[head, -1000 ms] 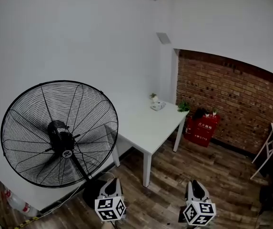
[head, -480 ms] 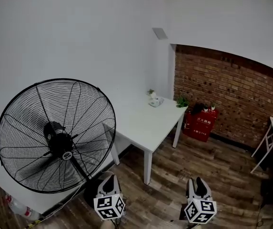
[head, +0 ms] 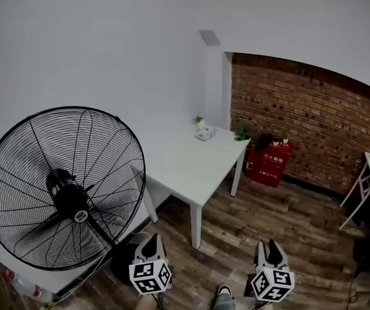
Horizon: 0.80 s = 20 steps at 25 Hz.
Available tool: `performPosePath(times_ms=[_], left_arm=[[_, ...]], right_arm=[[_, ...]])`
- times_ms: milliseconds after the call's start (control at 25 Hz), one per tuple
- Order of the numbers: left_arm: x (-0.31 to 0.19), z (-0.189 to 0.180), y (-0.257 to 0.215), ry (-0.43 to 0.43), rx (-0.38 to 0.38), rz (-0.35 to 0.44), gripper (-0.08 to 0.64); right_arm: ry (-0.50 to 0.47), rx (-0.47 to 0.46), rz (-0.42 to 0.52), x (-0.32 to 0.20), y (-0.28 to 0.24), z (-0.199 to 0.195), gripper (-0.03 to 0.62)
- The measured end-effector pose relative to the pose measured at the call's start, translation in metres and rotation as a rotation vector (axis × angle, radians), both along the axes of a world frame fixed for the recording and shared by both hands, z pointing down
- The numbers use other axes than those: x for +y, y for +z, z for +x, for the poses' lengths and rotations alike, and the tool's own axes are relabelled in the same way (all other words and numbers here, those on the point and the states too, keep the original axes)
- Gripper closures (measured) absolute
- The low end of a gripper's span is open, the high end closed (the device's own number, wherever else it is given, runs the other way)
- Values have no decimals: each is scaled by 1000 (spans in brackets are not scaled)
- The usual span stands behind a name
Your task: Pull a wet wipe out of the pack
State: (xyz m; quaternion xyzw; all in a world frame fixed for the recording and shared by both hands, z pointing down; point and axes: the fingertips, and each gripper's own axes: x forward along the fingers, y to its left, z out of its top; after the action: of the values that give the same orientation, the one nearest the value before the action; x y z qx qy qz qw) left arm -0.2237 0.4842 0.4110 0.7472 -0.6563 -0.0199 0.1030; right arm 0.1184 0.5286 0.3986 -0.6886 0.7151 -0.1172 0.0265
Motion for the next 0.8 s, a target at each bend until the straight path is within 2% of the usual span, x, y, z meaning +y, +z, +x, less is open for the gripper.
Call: performPosePath(times_ms=[240, 800], left_arm=[[-47, 24, -2, -17, 3, -6, 558], [-201, 103, -20, -55, 37, 13, 558]], right_arm=[[-17, 12, 0, -53, -2, 25, 466], [-66, 34, 6, -225, -24, 106, 466]])
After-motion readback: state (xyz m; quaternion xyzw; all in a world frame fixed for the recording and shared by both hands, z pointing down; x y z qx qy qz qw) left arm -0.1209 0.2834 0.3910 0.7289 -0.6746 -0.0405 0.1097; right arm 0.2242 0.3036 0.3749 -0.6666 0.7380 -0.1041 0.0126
